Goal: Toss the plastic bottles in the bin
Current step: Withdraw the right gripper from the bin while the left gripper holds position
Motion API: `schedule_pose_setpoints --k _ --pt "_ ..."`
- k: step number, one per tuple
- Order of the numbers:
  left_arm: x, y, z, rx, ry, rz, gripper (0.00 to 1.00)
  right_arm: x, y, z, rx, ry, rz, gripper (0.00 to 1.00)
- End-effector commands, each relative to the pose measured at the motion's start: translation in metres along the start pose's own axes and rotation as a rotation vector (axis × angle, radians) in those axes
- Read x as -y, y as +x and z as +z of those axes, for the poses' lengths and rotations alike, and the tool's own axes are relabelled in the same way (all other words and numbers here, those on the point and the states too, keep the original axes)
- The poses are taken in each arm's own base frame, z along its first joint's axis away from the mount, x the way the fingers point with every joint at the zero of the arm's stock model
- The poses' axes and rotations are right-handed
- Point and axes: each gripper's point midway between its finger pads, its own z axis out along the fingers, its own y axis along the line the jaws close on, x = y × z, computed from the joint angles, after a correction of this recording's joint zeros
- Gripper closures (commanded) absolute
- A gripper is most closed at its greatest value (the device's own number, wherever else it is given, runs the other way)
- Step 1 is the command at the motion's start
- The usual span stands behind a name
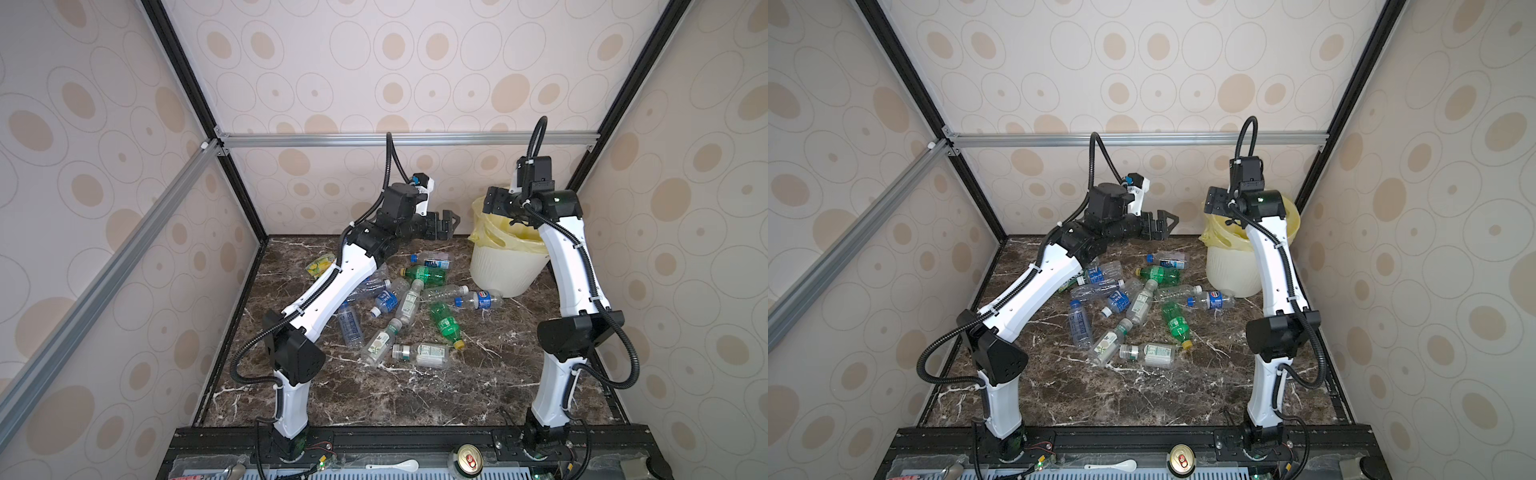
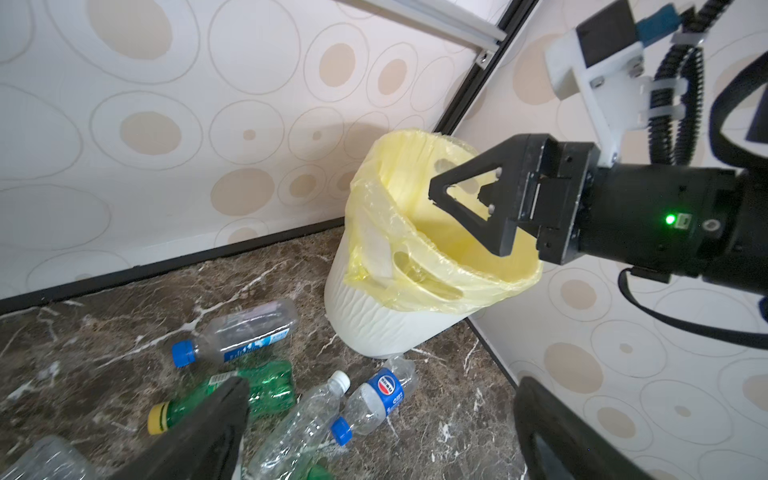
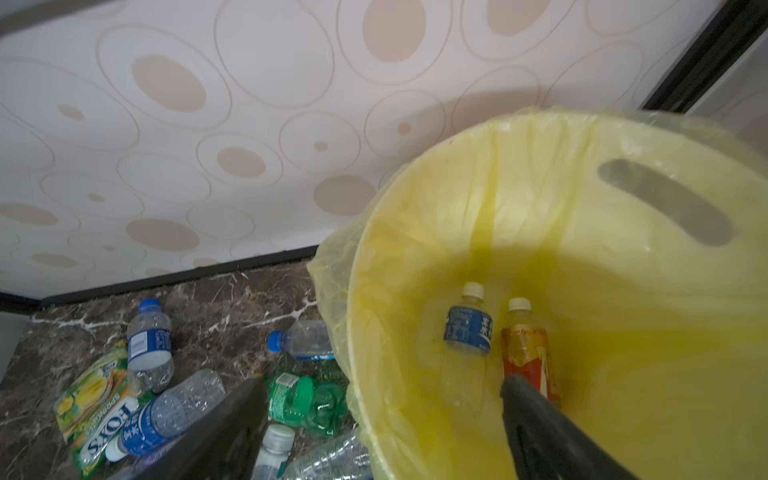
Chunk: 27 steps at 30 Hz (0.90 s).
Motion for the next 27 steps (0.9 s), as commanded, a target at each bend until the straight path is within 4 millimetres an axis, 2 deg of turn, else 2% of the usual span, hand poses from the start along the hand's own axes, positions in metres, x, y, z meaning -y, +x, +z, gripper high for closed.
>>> schedule_pose_setpoints --k 1,7,14,22,27 --pt "-0.004 -0.006 -0.021 0.016 -0.058 0.027 0.01 -0.008 0.027 0.004 -0.109 -0.032 0.024 0.18" --pt "-0.033 -0.004 -0.033 0.024 -0.222 0.12 0.01 -0.005 0.042 0.022 -0.172 -0.015 -0.003 0.38" --pt "-0.051 0.004 -0.042 0.055 -0.306 0.181 0.01 -0.005 0.049 0.043 -0.201 -0.008 -0.024 0.59" --pt "-0.06 0.002 -0.059 0.137 -0.346 0.213 0.01 -0.012 0.048 0.057 -0.201 -0.038 -0.028 0.88" --pt "-0.058 -0.002 -0.078 0.233 -0.331 0.236 0.01 -0.025 0.044 0.062 -0.179 -0.081 -0.039 0.95"
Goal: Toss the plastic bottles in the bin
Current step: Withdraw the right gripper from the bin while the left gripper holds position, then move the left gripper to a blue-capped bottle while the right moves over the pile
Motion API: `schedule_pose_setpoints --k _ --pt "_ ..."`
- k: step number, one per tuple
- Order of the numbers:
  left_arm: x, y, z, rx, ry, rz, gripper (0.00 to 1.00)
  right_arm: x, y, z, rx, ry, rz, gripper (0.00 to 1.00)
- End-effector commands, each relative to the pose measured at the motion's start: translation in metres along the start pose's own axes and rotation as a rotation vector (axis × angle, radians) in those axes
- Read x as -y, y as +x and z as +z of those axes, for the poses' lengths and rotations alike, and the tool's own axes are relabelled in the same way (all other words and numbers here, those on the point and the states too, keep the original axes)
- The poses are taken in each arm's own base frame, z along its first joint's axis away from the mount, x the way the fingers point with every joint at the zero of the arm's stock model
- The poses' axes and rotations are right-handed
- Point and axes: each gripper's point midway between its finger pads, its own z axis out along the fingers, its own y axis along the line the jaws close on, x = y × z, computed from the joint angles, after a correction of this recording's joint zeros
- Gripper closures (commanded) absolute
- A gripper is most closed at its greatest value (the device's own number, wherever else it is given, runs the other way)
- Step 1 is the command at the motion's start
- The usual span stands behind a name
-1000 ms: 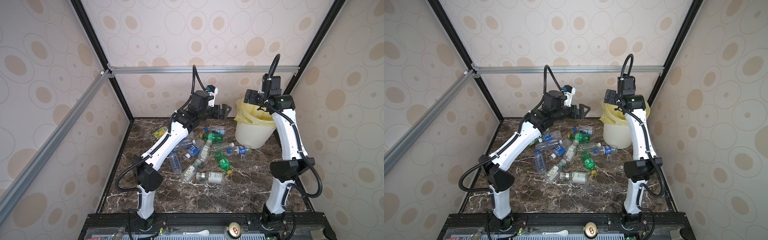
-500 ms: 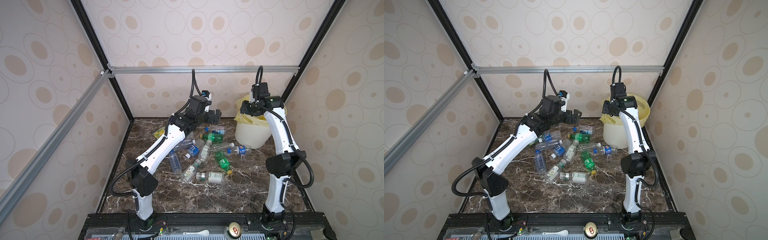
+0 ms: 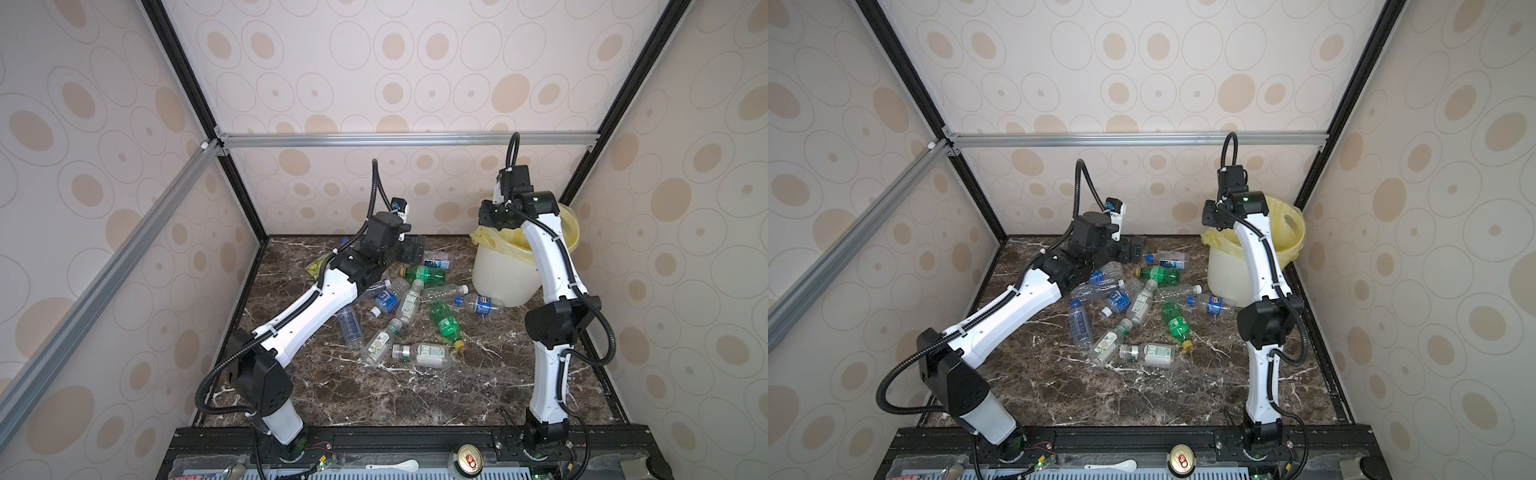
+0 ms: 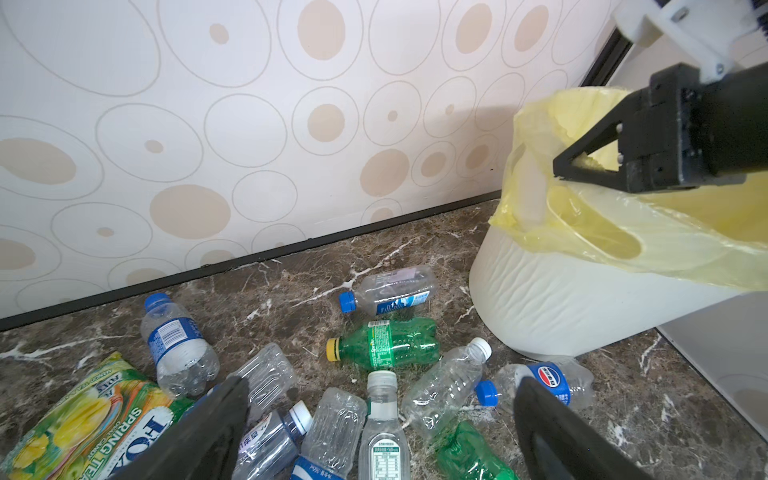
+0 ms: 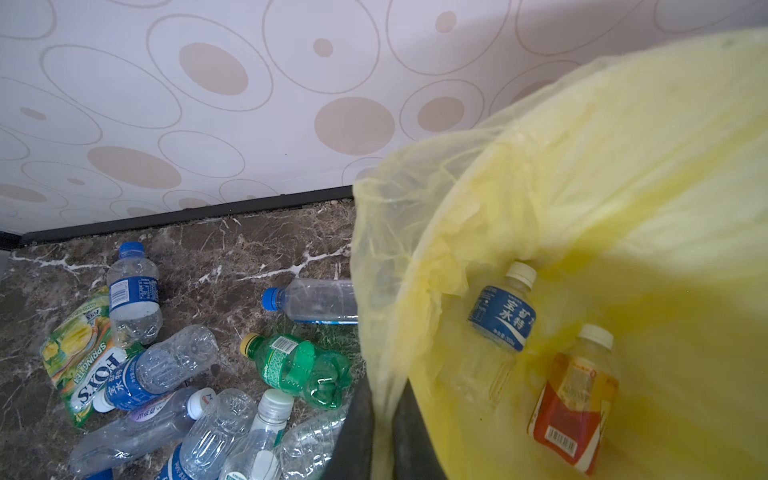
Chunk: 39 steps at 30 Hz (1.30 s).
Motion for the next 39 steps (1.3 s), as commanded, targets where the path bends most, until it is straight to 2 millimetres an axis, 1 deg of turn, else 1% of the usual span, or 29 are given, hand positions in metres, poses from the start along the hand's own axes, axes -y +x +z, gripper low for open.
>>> schedule_pose_setpoints --k 1,4,9,13,20,24,25,26,28,29,31,34,36,39 --pt "-0.004 -0.043 -0.026 0.173 -0.01 -0.012 0.01 -0.017 0.009 0.011 -0.036 -0.054 -0.013 0.95" --pt "-0.004 -0.042 -0.03 0.171 -0.006 -0.027 0.01 -0.023 0.004 0.015 -0.015 -0.07 -0.023 0.96" --pt "0.002 -0.032 -0.022 0.104 0.02 -0.03 0.01 -0.034 -0.007 0.023 0.029 -0.112 -0.028 0.98" --pt "0.001 -0.024 -0.014 0.049 0.003 -0.016 0.01 -0.046 -0.012 0.03 0.05 -0.149 -0.024 0.99" --pt "-0.005 -0.015 -0.009 0.01 -0.032 -0.011 0.01 -0.075 -0.002 0.038 0.034 -0.204 -0.042 0.99" --pt "-0.013 -0.008 -0.007 -0.001 -0.078 -0.041 0.01 -0.085 0.004 0.04 0.02 -0.222 -0.052 0.98" --pt "-0.015 -0.006 -0.007 -0.005 -0.089 -0.05 0.01 -0.084 0.004 0.041 0.017 -0.218 -0.054 0.96" --pt "-0.016 -0.004 -0.006 -0.01 -0.096 -0.055 0.01 -0.083 0.005 0.041 0.013 -0.211 -0.057 0.9" --pt "-0.018 0.001 -0.006 -0.024 -0.108 -0.064 0.01 -0.08 0.005 0.039 0.015 -0.197 -0.065 0.83" --pt "-0.019 0.004 -0.004 -0.035 -0.116 -0.065 0.01 -0.079 0.005 0.038 0.016 -0.191 -0.07 0.79" --pt "-0.022 0.009 -0.003 -0.058 -0.132 -0.062 0.01 -0.078 0.004 0.035 0.022 -0.186 -0.075 0.65" --pt "-0.028 0.016 0.0 -0.104 -0.166 -0.045 0.01 -0.079 -0.003 0.025 0.049 -0.189 -0.077 0.54" --pt "-0.036 0.02 0.003 -0.134 -0.21 -0.051 0.01 -0.079 -0.008 0.018 0.067 -0.189 -0.075 0.43" --pt "-0.048 0.022 0.004 -0.152 -0.267 -0.064 0.01 -0.078 -0.016 0.004 0.097 -0.185 -0.076 0.33"
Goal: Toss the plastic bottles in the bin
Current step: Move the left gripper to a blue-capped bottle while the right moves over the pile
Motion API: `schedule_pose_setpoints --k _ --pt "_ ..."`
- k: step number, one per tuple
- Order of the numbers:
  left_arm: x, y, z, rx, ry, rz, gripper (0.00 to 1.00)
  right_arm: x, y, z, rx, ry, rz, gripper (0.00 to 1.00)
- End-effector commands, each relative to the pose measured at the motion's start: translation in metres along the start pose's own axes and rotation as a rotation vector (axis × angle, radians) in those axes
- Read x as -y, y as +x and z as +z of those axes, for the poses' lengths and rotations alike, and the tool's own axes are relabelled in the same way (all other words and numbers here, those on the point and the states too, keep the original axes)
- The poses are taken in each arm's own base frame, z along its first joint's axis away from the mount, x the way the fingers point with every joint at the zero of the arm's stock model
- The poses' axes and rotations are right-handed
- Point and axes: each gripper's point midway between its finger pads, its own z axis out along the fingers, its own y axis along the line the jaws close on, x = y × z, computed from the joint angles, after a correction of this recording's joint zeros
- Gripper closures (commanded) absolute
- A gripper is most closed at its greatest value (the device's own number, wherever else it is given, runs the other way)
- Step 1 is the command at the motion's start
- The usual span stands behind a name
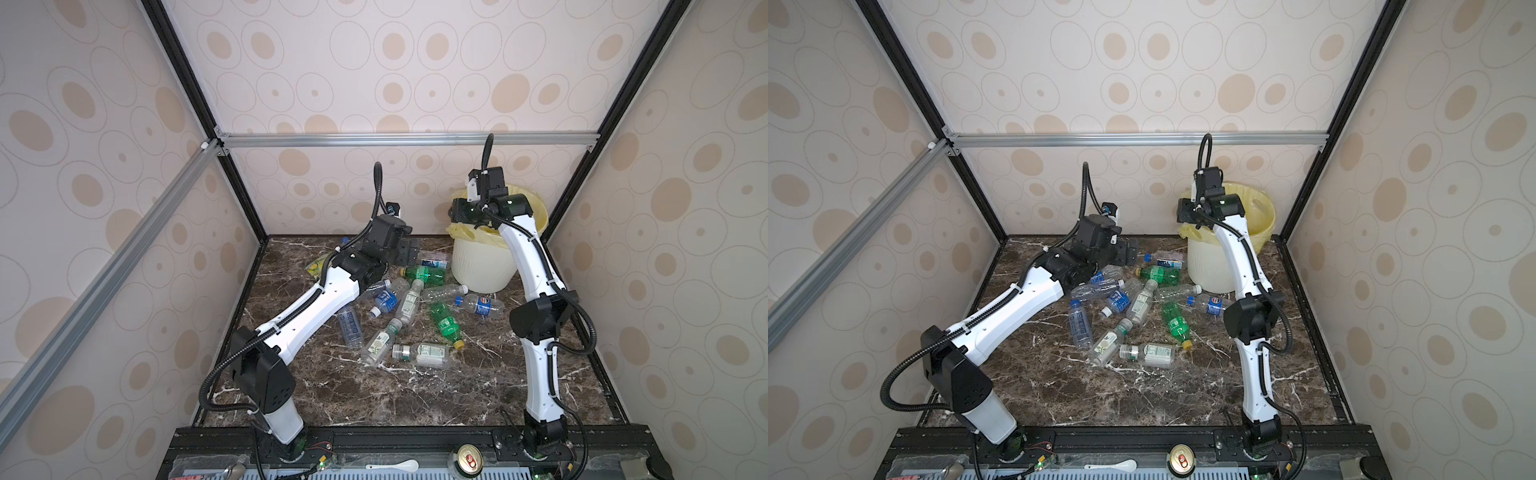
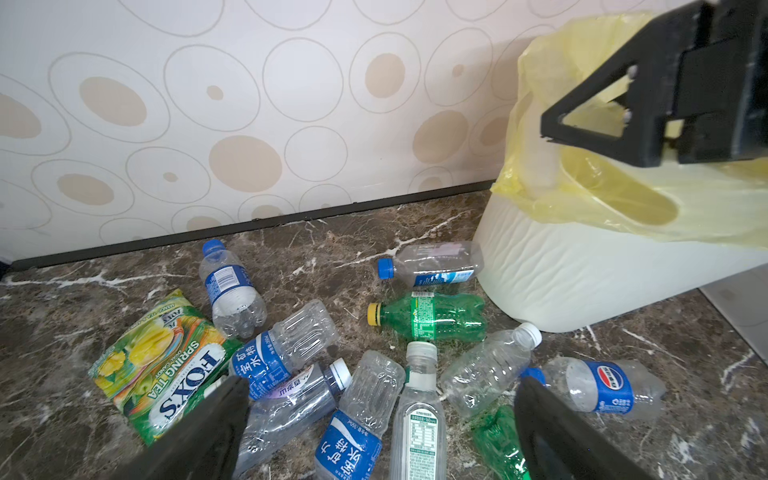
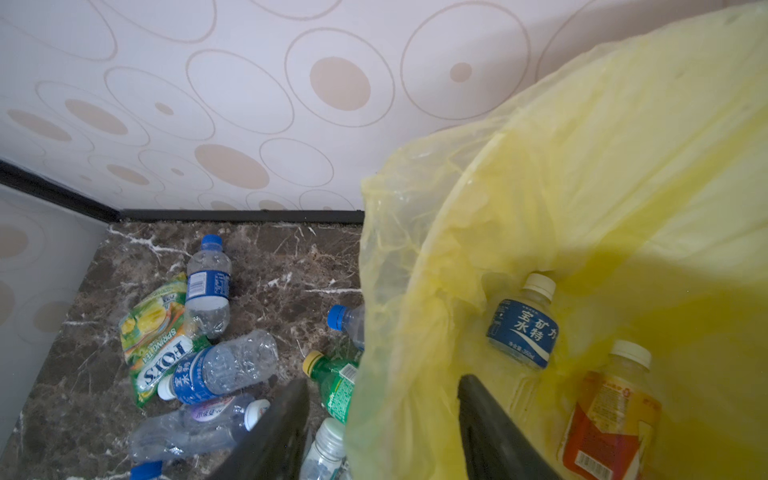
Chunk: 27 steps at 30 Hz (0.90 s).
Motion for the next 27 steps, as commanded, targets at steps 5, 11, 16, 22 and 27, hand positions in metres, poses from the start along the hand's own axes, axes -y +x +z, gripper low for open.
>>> schedule_pose_setpoints --k 5,11,16,22,27 --pt "-0.038 -0.007 0.005 -0.041 -0.145 -0.103 0.01 -0.012 -0.028 -0.052 0.101 -0.008 -0.026 0.18" --pt "-0.072 -0.005 0.032 -0.1 -0.241 -0.251 0.01 -0.042 -0.033 -0.087 0.147 -0.057 -0.093 0.0" --pt "-0.106 0.004 0.062 -0.166 -0.292 -0.408 0.01 -0.072 -0.018 -0.091 0.12 -0.1 -0.152 0.0" --pt "-0.144 0.019 0.107 -0.214 -0.281 -0.535 0.01 -0.112 0.015 -0.077 0.047 -0.146 -0.2 0.0" --pt "-0.178 0.032 0.141 -0.238 -0.295 -0.574 0.01 -0.151 0.058 -0.055 -0.032 -0.169 -0.253 0.0"
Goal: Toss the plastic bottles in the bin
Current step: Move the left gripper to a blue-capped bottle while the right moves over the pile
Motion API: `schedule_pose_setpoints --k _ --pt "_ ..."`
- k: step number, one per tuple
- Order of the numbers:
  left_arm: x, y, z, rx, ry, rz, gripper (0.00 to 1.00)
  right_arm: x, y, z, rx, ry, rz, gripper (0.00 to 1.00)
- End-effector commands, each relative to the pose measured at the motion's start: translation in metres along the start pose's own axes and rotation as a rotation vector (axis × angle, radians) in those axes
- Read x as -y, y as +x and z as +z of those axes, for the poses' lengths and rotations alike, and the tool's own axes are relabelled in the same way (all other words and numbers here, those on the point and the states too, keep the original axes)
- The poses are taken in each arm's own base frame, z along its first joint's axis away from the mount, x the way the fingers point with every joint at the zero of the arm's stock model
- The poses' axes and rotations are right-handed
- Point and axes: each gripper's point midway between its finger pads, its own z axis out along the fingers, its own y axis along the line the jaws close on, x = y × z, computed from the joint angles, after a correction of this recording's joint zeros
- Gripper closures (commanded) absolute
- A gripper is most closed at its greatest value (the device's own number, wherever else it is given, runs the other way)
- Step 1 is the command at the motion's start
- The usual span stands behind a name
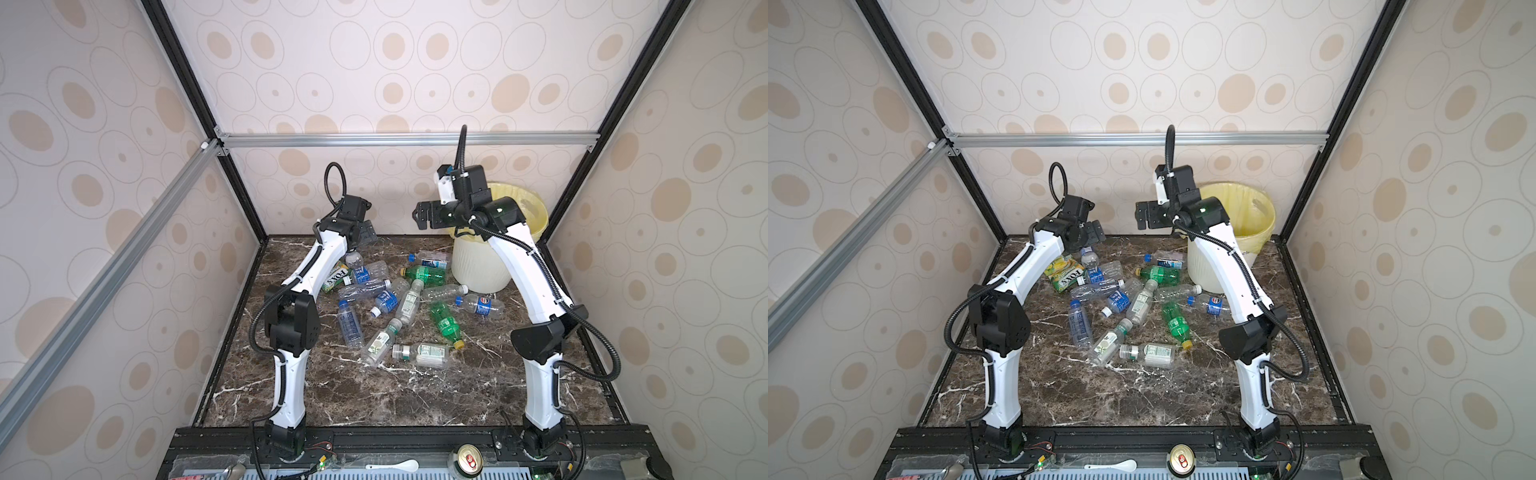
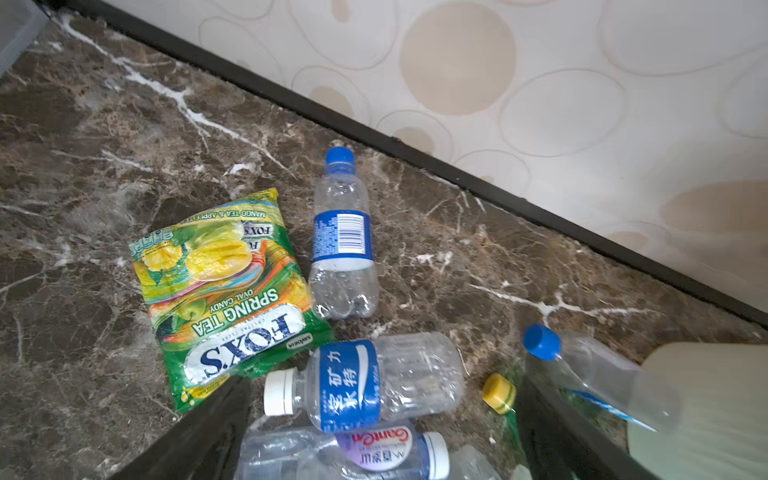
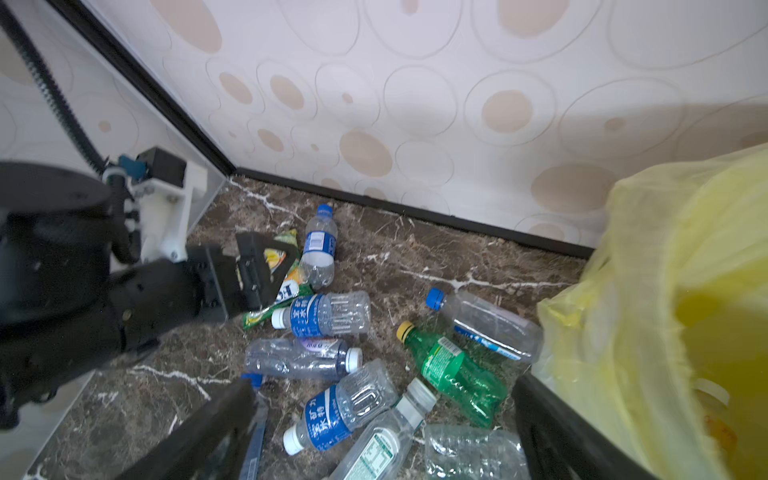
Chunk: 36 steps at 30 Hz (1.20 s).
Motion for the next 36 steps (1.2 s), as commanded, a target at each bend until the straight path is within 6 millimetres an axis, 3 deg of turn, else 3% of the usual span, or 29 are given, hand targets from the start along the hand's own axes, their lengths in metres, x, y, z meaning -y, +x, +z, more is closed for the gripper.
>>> schedule_pose_setpoints --k 1,7,17,28,36 --pt "-0.002 -0.019 0.012 0.005 0.031 -0.058 0.01 -0.026 0.029 0.023 -0.072 -0.011 -0.034 0.0" --pt "-0.004 -0.023 0.054 -0.009 0.066 -0.039 0.01 -0.054 0.059 0.046 -0.146 -0.066 -0.022 0.0" --pt "0.005 -0.008 0.1 -0.033 0.115 -0.014 0.06 -0.043 0.079 0.048 -0.21 -0.005 -0.025 0.0" --pt "0.001 0.003 0.124 -0.042 0.093 0.037 0.18 -0.028 0.087 0.042 -0.234 0.04 0.004 0.0" --pt "-0.003 0.003 0.127 -0.037 0.07 0.064 0.21 -0.009 0.083 0.039 -0.239 0.058 0.067 0.0"
